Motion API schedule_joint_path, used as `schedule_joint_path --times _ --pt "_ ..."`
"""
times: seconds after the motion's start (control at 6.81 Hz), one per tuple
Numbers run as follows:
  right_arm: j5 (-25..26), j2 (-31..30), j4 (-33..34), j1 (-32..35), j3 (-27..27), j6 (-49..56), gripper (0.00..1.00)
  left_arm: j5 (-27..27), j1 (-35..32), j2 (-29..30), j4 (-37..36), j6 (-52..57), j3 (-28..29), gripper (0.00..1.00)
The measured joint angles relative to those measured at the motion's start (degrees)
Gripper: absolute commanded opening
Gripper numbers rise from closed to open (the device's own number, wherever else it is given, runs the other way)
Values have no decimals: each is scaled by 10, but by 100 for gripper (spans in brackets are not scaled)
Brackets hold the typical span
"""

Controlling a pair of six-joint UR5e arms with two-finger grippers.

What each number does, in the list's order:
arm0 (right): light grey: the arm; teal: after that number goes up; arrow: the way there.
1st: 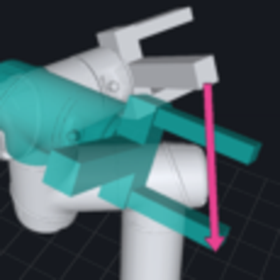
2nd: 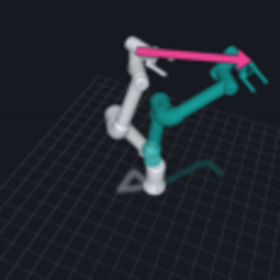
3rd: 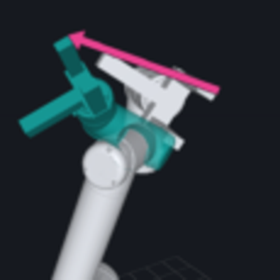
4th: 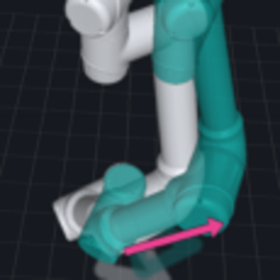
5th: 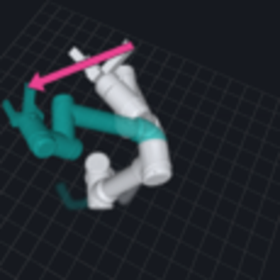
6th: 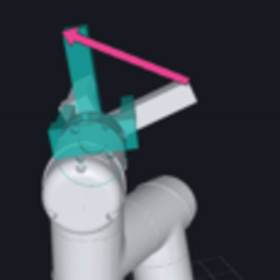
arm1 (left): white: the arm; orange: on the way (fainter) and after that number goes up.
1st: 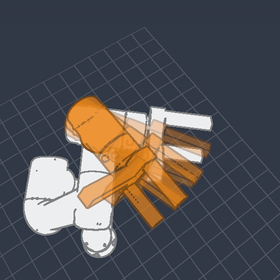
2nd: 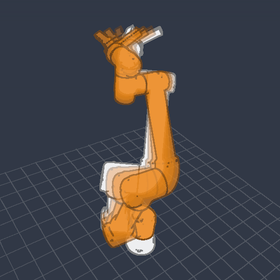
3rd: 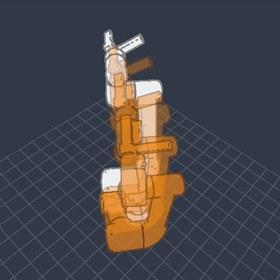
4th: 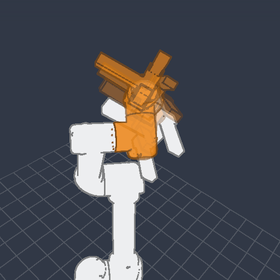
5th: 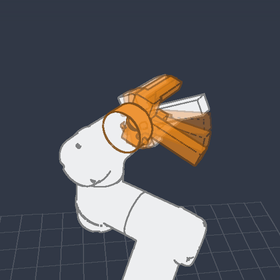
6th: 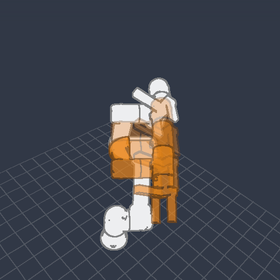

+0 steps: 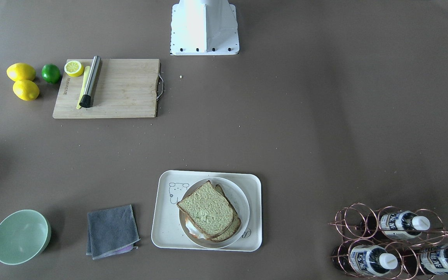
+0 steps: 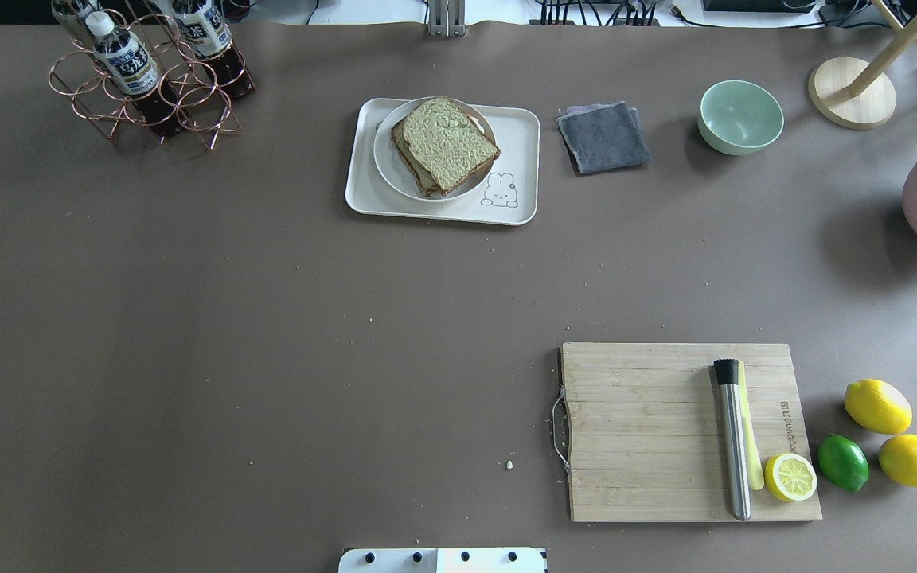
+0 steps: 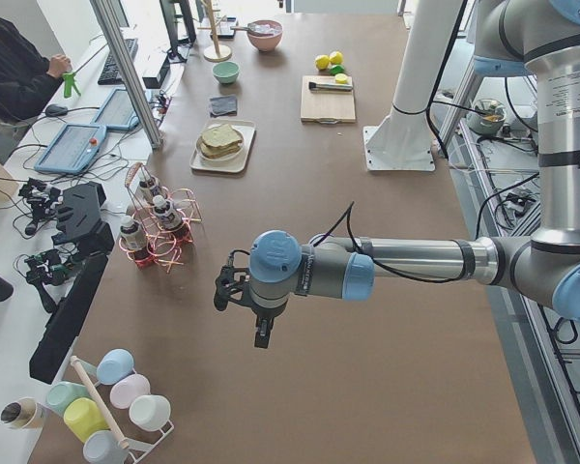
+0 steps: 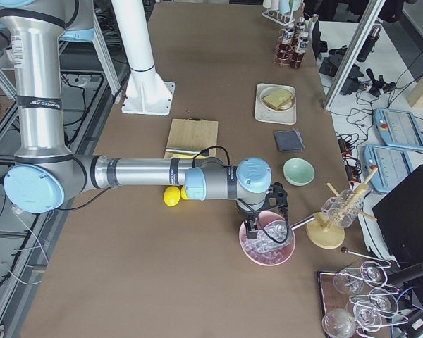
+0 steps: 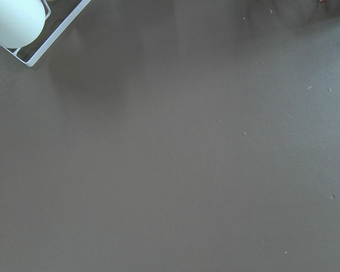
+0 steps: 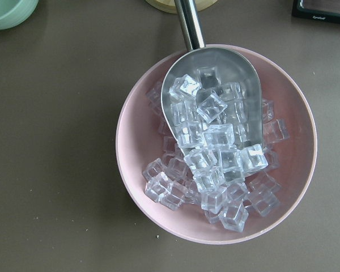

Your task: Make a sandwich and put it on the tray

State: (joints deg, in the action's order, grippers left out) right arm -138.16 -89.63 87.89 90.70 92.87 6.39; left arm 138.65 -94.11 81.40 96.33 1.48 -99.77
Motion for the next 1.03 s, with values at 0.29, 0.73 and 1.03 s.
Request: schedule_joint_path --times 0.29,0.73,1.03 --pt "0 2 0 0 0 -3 99 0 2 5 1 -8 -1 97" --pt "1 4 0 0 0 -5 99 0 2 9 0 -9 0 97" --pt "0 6 0 0 2 -5 99 0 2 10 0 -10 0 97"
